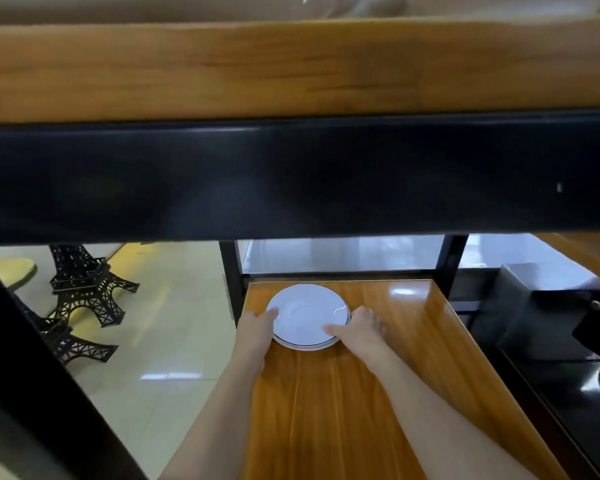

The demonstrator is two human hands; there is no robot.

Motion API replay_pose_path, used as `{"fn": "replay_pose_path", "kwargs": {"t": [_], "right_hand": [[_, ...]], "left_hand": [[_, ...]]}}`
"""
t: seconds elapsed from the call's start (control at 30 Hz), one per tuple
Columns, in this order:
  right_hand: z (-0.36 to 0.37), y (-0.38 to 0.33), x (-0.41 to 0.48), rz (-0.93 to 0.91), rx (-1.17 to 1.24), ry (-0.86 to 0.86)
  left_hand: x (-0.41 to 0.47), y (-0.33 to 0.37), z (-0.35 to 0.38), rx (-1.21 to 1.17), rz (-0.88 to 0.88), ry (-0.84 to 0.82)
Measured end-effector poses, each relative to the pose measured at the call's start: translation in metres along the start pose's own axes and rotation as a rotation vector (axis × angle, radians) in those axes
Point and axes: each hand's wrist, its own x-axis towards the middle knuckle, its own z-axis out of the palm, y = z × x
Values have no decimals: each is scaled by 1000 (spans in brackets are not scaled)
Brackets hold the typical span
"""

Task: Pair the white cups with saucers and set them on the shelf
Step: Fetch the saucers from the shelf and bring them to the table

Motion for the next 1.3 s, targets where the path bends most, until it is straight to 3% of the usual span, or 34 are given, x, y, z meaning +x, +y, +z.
{"fn": "replay_pose_path", "kwargs": {"t": [0.13,0.27,0.37,0.6,0.8,1.03,1.3], "right_hand": [[-3,1,-11,-6,279,-50],[-11,-3,-28,-22,634,-123],[-16,2,-44,-58,766,-101],[-32,28,-93,-71,858,-50],[-53,56,-148,-106,912,-97],[-61,102,-224,-163,980,-146],[-93,141,-300,-165,939,19]], "left_hand": [[0,2,2,151,69,24],[-20,4,1,47,36,-34],[-39,0,-3,-74,1,-68],[-101,-9,-4,-193,3,-141],[-172,-37,4,-178,146,-48],[-258,-77,-4,-217,172,0],[-324,-94,3,-223,226,-128]]}}
